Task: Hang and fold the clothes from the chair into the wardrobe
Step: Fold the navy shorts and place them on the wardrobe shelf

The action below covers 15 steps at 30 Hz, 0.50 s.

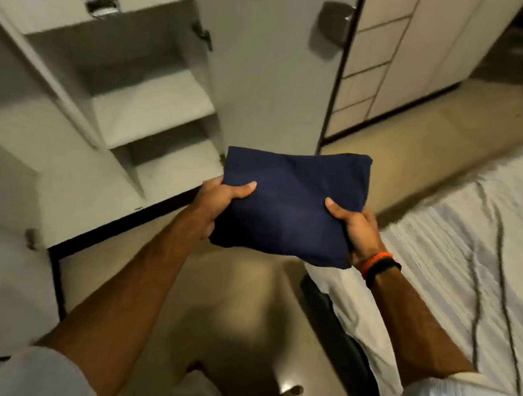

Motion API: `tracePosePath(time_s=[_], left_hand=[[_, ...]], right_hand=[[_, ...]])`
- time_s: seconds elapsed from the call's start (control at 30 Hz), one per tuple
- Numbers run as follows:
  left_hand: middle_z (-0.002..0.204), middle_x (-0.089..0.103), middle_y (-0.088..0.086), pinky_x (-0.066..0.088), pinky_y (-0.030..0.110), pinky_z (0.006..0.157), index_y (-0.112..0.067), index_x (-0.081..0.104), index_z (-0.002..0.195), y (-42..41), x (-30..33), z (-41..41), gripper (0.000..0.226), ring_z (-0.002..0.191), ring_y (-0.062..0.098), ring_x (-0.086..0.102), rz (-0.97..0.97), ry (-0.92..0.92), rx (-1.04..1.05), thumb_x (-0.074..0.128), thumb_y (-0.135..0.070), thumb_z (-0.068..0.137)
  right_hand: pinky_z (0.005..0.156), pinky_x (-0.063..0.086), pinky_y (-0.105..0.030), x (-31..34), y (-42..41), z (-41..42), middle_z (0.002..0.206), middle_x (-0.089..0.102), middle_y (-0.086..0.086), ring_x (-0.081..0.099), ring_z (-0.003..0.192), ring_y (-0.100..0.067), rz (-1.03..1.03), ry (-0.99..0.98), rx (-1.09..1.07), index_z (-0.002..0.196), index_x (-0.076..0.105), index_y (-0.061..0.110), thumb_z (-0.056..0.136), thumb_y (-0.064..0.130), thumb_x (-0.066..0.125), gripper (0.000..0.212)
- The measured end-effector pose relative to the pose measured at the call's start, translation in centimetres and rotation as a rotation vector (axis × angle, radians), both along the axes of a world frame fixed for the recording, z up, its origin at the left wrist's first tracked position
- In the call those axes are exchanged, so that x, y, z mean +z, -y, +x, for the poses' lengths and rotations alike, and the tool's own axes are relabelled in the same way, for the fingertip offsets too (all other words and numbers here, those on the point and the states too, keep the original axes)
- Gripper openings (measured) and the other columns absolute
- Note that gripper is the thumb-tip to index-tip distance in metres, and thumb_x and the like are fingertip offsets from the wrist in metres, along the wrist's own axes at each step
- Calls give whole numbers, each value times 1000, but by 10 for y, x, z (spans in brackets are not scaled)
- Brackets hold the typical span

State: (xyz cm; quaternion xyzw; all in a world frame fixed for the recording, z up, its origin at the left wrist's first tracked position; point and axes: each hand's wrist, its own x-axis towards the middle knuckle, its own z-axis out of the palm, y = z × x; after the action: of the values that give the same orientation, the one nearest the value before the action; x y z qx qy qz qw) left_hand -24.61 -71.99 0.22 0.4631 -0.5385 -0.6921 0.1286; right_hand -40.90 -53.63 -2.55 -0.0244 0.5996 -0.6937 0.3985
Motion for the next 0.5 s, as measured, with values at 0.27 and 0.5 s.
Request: tracePosePath(time_s=[0.27,0.5], left_hand=[[108,74,3,57,35,81,-17,67,116,117,54,129,42,96,23,71,-16,-98,295,82,-25,77],[104,75,4,57,34,76,-16,68,114,222,108,215,42,95,24,72,-61,-184,452,83,-24,76]], right_hand=[[83,59,-43,59,174,75,116,72,-7,71,100,-25,-41,-79,308,125,61,10,83,17,78,46],[76,59,-36,116,315,144,112,72,-8,70,99,-26,-136,-154,429,119,63,8,83,15,77,39]])
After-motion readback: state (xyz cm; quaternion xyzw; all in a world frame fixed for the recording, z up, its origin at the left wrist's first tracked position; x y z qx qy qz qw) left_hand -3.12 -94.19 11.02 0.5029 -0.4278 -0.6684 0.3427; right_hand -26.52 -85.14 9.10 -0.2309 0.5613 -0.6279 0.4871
